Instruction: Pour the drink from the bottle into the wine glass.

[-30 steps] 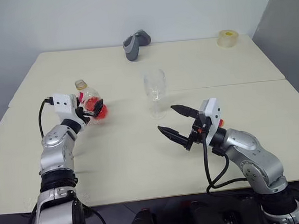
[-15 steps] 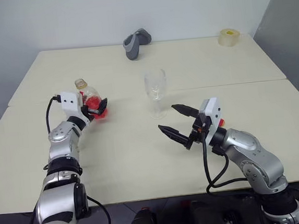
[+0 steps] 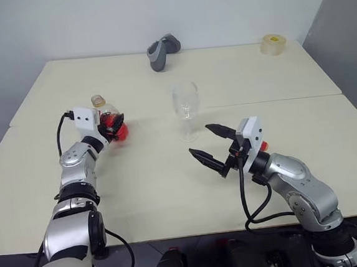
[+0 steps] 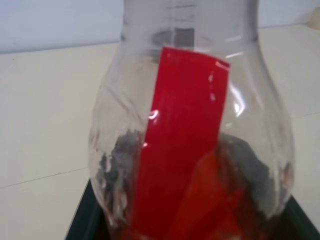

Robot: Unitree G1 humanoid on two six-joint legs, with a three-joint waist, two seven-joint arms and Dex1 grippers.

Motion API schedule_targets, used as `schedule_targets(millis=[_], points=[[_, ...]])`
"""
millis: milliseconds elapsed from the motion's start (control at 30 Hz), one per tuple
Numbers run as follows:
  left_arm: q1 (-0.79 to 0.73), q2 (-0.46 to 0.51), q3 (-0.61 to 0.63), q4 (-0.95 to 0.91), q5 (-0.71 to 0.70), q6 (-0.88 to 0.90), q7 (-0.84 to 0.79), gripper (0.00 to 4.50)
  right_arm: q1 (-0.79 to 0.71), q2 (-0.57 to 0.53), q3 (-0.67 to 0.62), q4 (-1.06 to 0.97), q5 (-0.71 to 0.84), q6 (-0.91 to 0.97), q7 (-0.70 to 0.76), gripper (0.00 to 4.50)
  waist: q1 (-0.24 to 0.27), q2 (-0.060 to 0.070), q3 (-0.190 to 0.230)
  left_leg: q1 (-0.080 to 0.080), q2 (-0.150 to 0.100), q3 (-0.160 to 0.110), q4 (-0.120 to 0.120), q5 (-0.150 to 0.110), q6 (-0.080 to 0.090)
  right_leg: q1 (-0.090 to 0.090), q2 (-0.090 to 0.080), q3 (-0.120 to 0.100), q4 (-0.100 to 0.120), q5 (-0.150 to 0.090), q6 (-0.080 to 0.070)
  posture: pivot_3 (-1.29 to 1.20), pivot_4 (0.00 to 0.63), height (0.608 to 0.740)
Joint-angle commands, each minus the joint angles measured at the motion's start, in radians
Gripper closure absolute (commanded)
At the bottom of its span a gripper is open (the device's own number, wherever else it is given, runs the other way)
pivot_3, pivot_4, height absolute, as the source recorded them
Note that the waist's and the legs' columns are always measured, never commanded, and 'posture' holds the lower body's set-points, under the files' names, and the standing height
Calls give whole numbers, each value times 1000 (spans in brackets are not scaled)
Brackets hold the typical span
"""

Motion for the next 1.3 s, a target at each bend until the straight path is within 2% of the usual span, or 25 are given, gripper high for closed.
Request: schedule_targets(millis=[33,267,500,633,833,1133,1300], points=[[-27,16,8,-10,1,-16,-8,3041,-18,1,-7,-24,2,-17,3,0,0,0,0,0,0,0,0,0,0,0,0,0,0,0,0,0,150,740],[-43,19,-20,-69,11,-10,-48,3226,-36,2,-16,-9,5,-18,6,0,0,0,0,0,0,0,0,0,0,0,0,0,0,0,0,0,150,740],[-162,28,-52,-72,25,20,-121,3227,-100,-19,-75,-61,150,75,44,0,0,-4,2,-2,0,-2,2,0,0,0,0,-2,0,0,0,0,150,740],[-184,27,-56,-61,31,20,-139,3227,-117,-32,-86,-62,177,94,44,0,-3,-4,2,-2,0,-2,1,0,0,-1,0,-2,0,0,0,0,150,740],[-309,34,-148,-46,117,-41,-192,3241,-194,-52,-90,61,72,30,19,0,-3,-9,5,-4,-1,-1,2,1,0,-4,0,-1,3,0,0,0,150,740],[-424,57,-217,43,215,-183,-227,3241,-277,3,-64,191,-30,-32,-10,0,-6,-9,5,-5,-1,5,1,1,-1,-10,0,5,5,0,0,0,150,740],[-466,80,-282,101,310,-292,-208,3241,-315,6,-59,254,-90,-67,-11,0,-7,-9,5,-21,-1,6,10,1,-1,-27,0,6,17,0,0,0,150,740]])
